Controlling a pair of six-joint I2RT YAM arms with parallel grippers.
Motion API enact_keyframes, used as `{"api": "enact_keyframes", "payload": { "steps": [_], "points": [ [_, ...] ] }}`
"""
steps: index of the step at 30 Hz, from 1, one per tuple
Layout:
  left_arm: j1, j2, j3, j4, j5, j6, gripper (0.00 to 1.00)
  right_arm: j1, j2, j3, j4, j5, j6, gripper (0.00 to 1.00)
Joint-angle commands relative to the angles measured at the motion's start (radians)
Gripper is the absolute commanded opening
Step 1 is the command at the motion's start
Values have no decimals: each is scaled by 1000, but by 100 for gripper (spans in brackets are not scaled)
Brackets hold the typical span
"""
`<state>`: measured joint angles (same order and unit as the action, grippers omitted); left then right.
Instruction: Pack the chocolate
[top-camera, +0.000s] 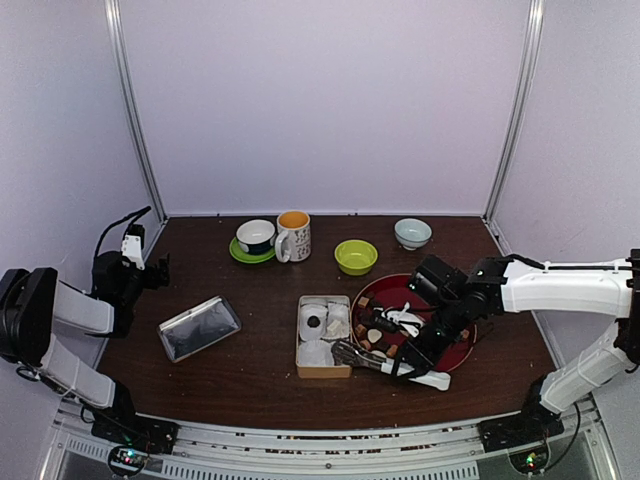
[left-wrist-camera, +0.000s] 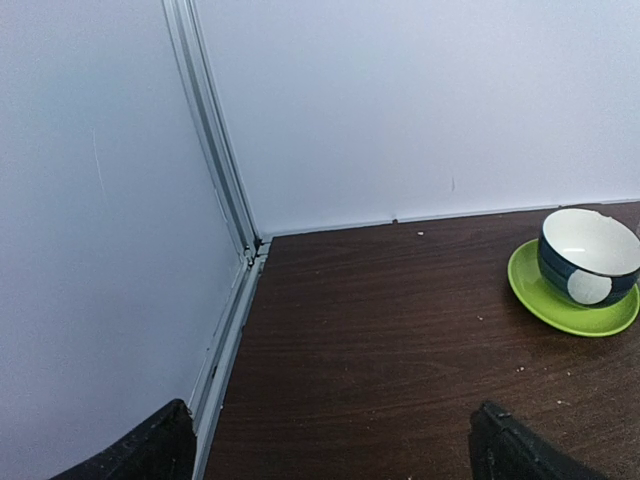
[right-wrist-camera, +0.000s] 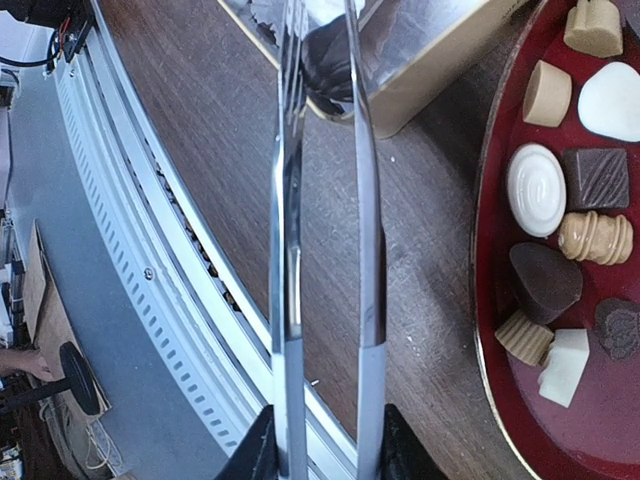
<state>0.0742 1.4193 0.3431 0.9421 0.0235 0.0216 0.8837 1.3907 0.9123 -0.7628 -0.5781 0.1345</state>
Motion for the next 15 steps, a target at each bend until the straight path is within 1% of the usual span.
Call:
{"api": "enact_keyframes", "payload": {
  "steps": [1, 10, 15],
  "points": [
    [8, 5, -6, 55, 10, 11, 98, 6, -10, 16, -8, 34, 4, 31],
    [8, 6, -6, 55, 10, 11, 98, 7, -13, 32, -15, 51, 0, 38],
    [8, 5, -6, 55, 10, 11, 98, 7, -15, 46, -16, 59, -1, 37]
  ]
}}
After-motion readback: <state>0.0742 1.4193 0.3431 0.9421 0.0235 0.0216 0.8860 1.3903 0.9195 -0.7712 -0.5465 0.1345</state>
